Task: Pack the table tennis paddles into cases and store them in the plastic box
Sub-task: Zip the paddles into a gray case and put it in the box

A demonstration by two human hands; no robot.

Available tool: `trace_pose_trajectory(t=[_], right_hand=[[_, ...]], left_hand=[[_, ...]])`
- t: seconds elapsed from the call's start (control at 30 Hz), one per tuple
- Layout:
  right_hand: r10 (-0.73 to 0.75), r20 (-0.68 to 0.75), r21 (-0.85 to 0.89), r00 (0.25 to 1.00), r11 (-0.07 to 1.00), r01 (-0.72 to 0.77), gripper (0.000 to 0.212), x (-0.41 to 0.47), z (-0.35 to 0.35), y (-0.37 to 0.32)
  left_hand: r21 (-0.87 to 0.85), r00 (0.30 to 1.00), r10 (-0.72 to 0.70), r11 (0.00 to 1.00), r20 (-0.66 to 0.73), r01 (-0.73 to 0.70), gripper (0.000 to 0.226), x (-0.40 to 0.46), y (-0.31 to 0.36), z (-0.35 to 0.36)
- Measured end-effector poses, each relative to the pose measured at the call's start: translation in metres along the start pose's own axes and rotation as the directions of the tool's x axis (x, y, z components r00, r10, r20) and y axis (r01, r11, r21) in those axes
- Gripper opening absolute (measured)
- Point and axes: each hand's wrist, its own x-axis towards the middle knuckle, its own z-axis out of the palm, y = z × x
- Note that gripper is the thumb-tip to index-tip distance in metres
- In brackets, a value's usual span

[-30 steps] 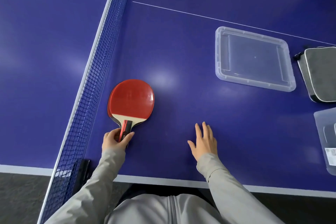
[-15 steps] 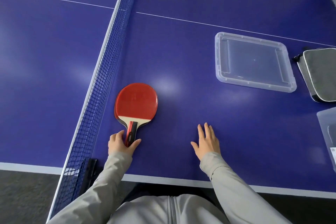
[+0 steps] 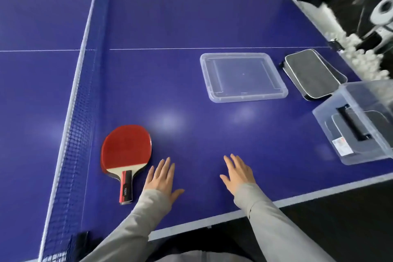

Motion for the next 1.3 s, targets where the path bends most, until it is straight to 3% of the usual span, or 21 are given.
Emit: trace_pose_trajectory(t=[0.13, 0.4, 0.93, 1.3], right_hand=[[0.093, -0.037, 0.040, 0.995, 0.995, -0.092, 0.062, -0.014, -0.007, 0.034], [0.230, -0.134, 0.143, 0.964, 0.967, -0.211, 0.063, -0.044, -0.015, 0.107], [0.446, -0.231, 0.333, 0.865, 0.871, -0.360, 0.063, -0.159, -0.005, 0.374], [0.456, -0.335, 0.351, 0.824, 0.872, -0.340, 0.062, -0.138, -0.051, 0.482]], left_hand=[[0.061, 0.994, 0.103, 0.993, 0.031, -0.105, 0.081, 0.032, 0.035, -0.008], [0.144, 0.983, 0.163, 0.974, 0.082, -0.174, 0.080, 0.062, 0.117, -0.035], [0.149, 0.949, 0.271, 0.957, -0.163, -0.248, 0.079, 0.065, 0.395, -0.041], [0.075, 0.931, 0.254, 0.967, -0.262, -0.243, 0.076, 0.106, 0.489, -0.078]])
